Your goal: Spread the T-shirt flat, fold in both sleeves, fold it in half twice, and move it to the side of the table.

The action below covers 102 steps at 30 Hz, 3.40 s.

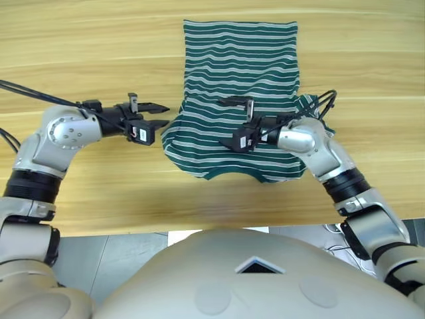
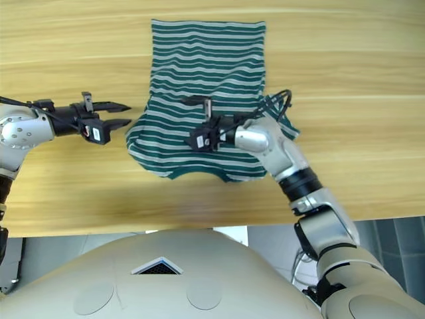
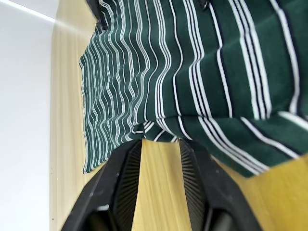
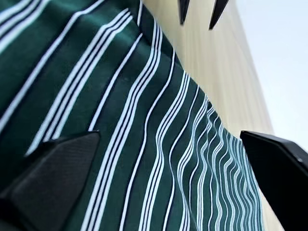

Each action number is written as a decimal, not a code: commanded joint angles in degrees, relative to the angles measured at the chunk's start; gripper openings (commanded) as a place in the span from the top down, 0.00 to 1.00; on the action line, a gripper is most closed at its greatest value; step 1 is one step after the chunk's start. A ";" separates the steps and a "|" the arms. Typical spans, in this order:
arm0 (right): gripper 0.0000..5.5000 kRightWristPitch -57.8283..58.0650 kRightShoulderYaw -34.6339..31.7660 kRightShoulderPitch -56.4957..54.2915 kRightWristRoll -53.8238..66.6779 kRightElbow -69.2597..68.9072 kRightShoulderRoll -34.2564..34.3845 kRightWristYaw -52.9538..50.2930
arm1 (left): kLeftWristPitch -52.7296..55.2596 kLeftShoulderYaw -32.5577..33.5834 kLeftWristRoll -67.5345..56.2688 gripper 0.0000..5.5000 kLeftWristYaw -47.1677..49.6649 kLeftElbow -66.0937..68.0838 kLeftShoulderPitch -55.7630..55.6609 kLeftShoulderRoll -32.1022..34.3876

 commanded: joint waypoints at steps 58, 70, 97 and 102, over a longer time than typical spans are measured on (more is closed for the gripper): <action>0.03 0.39 -0.43 7.70 3.19 -1.62 -14.20 5.34 | -4.18 -7.32 -5.90 0.73 -8.16 14.12 -5.43 -7.74; 0.03 0.42 -1.12 7.79 3.24 -1.25 -14.21 5.43 | -5.94 -10.60 8.41 0.73 -1.34 22.08 -6.26 -4.97; 0.03 -0.74 -2.65 11.17 9.19 -8.15 -15.89 9.02 | -4.40 -4.92 -12.15 0.73 -13.54 5.04 0.20 0.94; 0.03 -0.33 -2.36 11.23 8.98 -8.37 -15.21 9.16 | -3.63 -6.72 -1.50 0.73 -9.19 10.32 -2.85 -2.85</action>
